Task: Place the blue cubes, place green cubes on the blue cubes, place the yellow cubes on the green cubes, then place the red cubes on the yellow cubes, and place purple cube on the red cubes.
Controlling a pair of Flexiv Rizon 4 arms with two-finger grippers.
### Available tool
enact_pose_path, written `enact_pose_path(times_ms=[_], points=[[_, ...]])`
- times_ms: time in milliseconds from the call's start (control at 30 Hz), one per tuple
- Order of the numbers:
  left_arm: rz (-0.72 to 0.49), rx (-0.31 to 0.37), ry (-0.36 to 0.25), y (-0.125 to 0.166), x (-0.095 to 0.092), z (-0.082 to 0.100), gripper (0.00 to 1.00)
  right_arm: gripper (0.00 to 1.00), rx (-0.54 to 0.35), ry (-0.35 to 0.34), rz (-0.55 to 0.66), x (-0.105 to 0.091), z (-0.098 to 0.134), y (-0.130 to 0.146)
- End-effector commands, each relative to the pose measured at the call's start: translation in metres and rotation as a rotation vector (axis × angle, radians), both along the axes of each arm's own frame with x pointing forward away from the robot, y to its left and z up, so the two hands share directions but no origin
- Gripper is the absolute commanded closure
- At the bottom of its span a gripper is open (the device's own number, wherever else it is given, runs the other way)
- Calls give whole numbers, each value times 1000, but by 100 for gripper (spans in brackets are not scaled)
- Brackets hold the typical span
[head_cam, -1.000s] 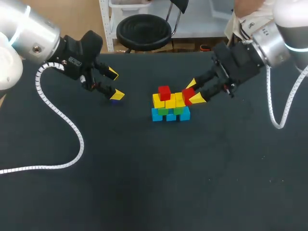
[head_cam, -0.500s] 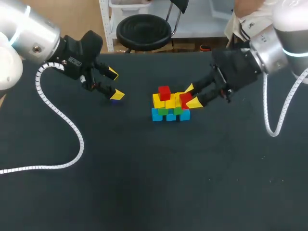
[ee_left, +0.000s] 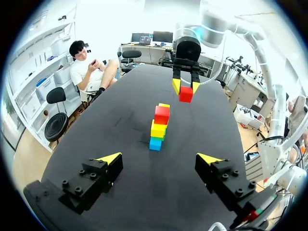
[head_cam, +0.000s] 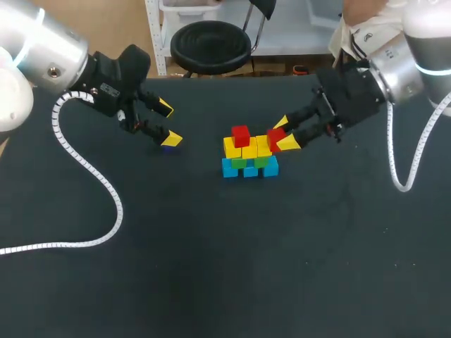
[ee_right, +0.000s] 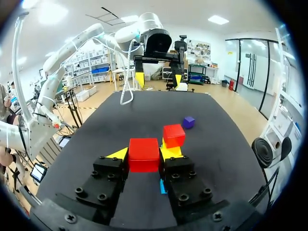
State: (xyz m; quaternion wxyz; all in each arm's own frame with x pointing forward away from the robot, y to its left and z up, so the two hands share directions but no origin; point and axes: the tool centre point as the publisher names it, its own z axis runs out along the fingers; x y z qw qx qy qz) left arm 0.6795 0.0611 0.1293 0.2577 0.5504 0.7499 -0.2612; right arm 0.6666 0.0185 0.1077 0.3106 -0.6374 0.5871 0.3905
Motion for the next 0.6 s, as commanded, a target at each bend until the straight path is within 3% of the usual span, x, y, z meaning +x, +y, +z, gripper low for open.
enact_pose_path(times_ms=[33, 600], points=[[-2, -3, -2, 1, 0, -1, 0, 100, -5, 6, 14, 9, -1, 5], [-2, -3, -2, 1, 0, -1, 0, 100, 2, 34, 22, 26, -15, 15]])
